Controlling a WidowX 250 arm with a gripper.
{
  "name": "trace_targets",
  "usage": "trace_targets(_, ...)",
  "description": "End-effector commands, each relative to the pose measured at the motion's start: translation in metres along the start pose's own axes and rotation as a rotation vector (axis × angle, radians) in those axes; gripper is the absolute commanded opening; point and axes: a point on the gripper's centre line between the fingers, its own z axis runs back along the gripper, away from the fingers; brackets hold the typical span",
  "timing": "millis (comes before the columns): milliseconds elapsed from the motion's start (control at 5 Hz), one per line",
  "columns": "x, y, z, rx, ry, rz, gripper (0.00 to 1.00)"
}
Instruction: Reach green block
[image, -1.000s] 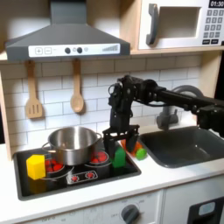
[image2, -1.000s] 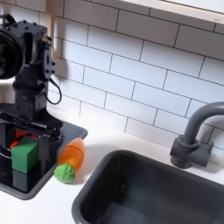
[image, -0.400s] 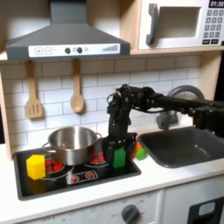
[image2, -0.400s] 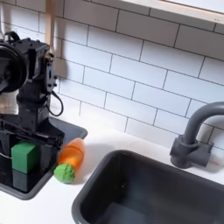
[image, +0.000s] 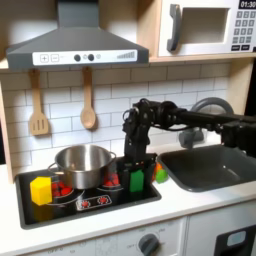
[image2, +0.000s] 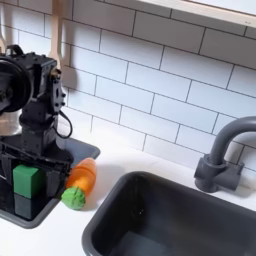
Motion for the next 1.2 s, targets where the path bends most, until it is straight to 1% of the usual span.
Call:
trace_targets(0, -0.0024, -0.0018, -0.0004, -0.014, 0.004, -0.007, 1.0)
trace_targets(1000, -0.0022, -0.0008, -0.0005, -0.018, 0.002, 0.0, 1.0)
